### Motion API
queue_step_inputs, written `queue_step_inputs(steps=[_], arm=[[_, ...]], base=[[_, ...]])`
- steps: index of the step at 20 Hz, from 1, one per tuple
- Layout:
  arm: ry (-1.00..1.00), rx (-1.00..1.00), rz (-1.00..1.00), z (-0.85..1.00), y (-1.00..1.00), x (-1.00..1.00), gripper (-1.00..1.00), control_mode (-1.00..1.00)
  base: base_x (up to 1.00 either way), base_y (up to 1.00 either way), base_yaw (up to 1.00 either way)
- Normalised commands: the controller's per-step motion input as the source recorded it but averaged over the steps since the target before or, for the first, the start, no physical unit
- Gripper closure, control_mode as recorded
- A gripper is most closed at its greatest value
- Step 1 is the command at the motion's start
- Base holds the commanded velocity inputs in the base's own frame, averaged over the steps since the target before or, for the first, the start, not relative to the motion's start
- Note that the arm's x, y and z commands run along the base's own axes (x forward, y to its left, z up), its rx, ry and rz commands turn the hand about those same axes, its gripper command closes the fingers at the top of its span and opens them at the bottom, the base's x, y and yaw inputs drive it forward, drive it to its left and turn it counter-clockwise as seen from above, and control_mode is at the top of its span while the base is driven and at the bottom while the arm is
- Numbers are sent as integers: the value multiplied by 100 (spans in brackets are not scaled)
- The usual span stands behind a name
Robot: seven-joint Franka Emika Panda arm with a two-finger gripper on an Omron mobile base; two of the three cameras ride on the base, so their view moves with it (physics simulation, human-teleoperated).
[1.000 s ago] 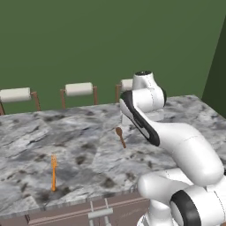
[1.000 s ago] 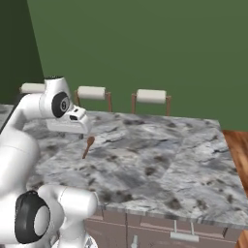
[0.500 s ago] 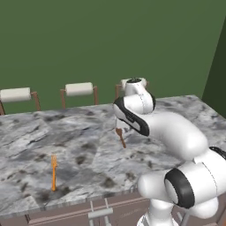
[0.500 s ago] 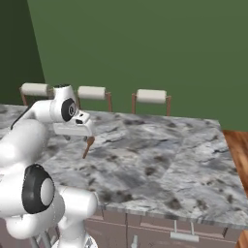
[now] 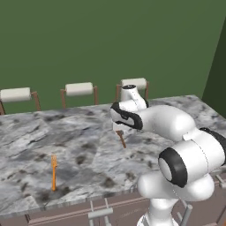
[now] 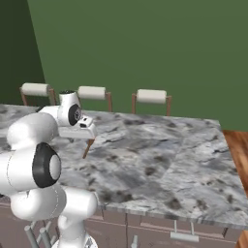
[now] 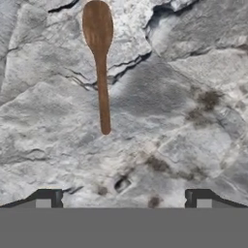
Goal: Organize the utensils by type. Pick up the wooden spoons from the counter and place them in the open cabinet. Then pick up the metallic utensils from the counter and place them in the open drawer.
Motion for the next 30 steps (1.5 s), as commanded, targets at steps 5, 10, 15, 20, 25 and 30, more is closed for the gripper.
queue_step_inputs(steps=[5, 10, 15, 20, 25, 30], arm=[[0, 0, 0, -28, 11, 49, -100, -100], [0, 0, 0, -26, 6, 43, -100, -100], [-1, 0, 2, -17, 1, 23, -100, -100], [-4, 0, 6, -26, 1, 9, -100, -100], [-3, 2, 5, -40, 0, 10, -100, -100], [-2, 1, 2, -39, 0, 12, -100, -100]], base=[[0, 0, 0], [0, 0, 0], [0, 0, 0], [0, 0, 0], [0, 0, 0], [0, 0, 0]])
